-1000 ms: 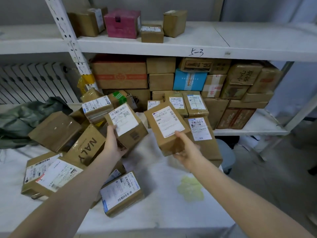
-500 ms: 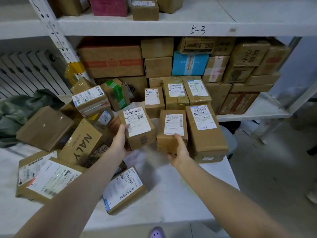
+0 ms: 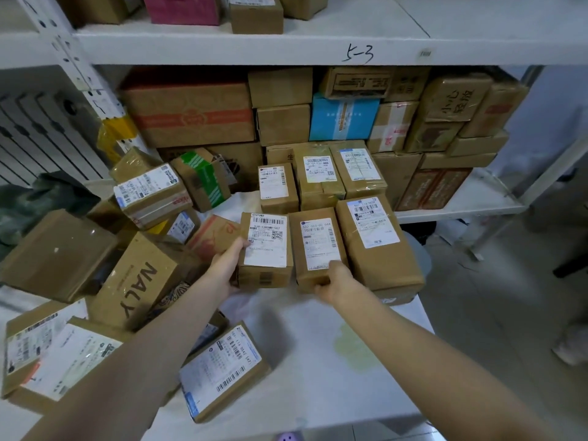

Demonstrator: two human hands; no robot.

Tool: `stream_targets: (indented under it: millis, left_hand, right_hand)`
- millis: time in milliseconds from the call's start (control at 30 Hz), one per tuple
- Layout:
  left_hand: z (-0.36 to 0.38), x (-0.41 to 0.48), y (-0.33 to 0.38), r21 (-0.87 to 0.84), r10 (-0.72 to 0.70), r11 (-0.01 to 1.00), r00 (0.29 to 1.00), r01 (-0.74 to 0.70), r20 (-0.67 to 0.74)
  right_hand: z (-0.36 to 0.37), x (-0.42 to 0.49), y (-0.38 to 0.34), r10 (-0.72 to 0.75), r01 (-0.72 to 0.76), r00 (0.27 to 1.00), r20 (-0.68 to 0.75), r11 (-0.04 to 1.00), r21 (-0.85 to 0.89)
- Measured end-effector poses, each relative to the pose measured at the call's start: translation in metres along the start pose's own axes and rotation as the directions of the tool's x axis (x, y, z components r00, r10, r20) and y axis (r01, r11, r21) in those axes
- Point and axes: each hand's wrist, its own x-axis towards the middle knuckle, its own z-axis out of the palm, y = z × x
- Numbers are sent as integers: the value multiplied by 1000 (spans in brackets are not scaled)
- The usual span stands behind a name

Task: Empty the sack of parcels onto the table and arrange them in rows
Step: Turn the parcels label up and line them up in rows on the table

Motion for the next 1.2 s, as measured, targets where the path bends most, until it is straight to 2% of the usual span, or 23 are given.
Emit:
stream_targets:
  millis: [67,167,233,300,333,367,400,433,467,533,633,733,833,933,1067,1200]
  left_hand:
    - [2,5,3,1,-3,1000,1000,3,-18]
    - [6,14,7,-3,-25,1000,999,24,-39]
    - [10,19,7,20,-6,1000,998,7,-68]
    - [17,19,5,52,19,999,995,-14,-95]
    - [21,21,3,57,18,998,995,-12,-95]
    - [24,23,1,57,11,998,996,-6,-91]
    - [27,24,-1,50,-6,999,997,10,-78]
    - [29,26,-2,34,-19,999,998,21,-59]
    - [29,31,-3,9,-30,999,999,30,-35]
    - [30,41,-5,-57,-42,997,999,42,-1]
    - [34,54,-7,-113,-17,993,1000,19,23]
    - [40,65,-6,-93,0,996,999,3,37]
    - [43,79,2,-22,13,1000,999,-12,37]
    - [45,93,7,17,16,1000,1000,-16,16]
    - [51,108,5,209,52,977,994,-31,-94]
    - [58,107,5,359,57,934,987,1,-151]
  right_hand:
    - [6,-14,-12,17,-13,998,65,997,-70]
    - [21,-29,-24,-14,55,993,117,935,-351]
    - [27,-22,-25,-149,160,987,65,816,-556]
    - [28,-13,-22,-281,268,956,85,714,-647]
    - [26,-11,-21,-386,373,911,145,623,-688]
    - [24,-10,-20,-478,477,842,250,444,-759]
    - [20,-8,-19,-535,545,759,370,212,-811]
    - [18,-4,-18,-554,571,690,466,21,-821]
    - [17,-4,-17,-542,584,651,531,-90,-807]
    - [20,-1,-15,-483,614,633,605,-162,-772]
    - [25,4,-11,-379,604,670,638,-222,-766]
    - [24,14,-4,-341,507,678,651,-425,-750]
    - [25,23,1,-381,419,625,681,-572,-705]
    - [27,31,1,-374,384,592,714,-648,-658]
    - [28,35,-3,-296,347,649,701,-704,-619]
    - [20,36,-9,-317,229,682,659,-763,-605]
